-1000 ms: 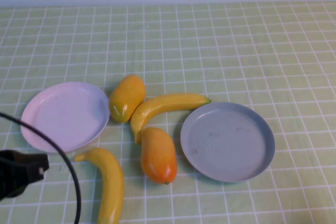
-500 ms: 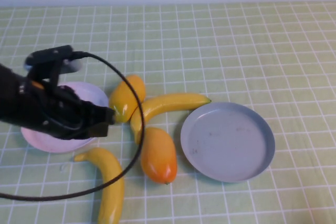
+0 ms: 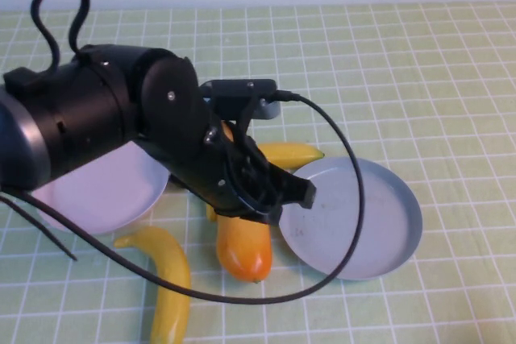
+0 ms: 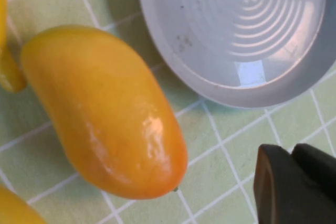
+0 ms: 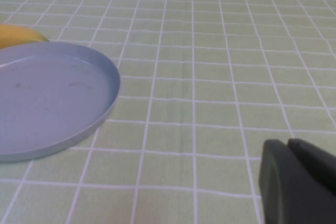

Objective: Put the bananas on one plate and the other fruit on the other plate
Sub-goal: Put one type of fruit in the left plate

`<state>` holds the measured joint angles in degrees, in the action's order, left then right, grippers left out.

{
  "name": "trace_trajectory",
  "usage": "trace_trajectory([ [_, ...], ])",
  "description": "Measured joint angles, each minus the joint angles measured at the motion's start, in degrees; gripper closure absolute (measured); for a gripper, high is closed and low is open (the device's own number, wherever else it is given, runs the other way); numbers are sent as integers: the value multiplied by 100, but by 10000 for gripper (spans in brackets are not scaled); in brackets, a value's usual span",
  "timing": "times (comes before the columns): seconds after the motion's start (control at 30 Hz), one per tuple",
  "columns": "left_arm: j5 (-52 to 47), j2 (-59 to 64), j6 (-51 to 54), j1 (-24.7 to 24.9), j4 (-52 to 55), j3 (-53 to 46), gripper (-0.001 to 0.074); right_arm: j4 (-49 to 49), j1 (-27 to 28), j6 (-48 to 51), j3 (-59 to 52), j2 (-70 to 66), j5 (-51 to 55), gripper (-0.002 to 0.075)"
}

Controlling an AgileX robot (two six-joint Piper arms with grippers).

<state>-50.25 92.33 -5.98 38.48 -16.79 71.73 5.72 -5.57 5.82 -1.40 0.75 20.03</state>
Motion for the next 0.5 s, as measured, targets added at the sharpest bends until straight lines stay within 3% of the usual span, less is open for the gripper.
trace_trajectory([
  [0.1,-120,50,-10,144,66,177,649,0,0,0,0,0,0,741],
  [0.2,-270,161,-10,156,284,314,461,0,0,0,0,0,0,741],
  [0.3,-295,288,-290,156,594,353,224,0,0,0,0,0,0,741],
  [0.37,-254,381,-509,156,732,353,132,0,0,0,0,0,0,741],
  [0.5,-51,611,-958,156,998,353,71,13,0,0,0,0,0,741],
])
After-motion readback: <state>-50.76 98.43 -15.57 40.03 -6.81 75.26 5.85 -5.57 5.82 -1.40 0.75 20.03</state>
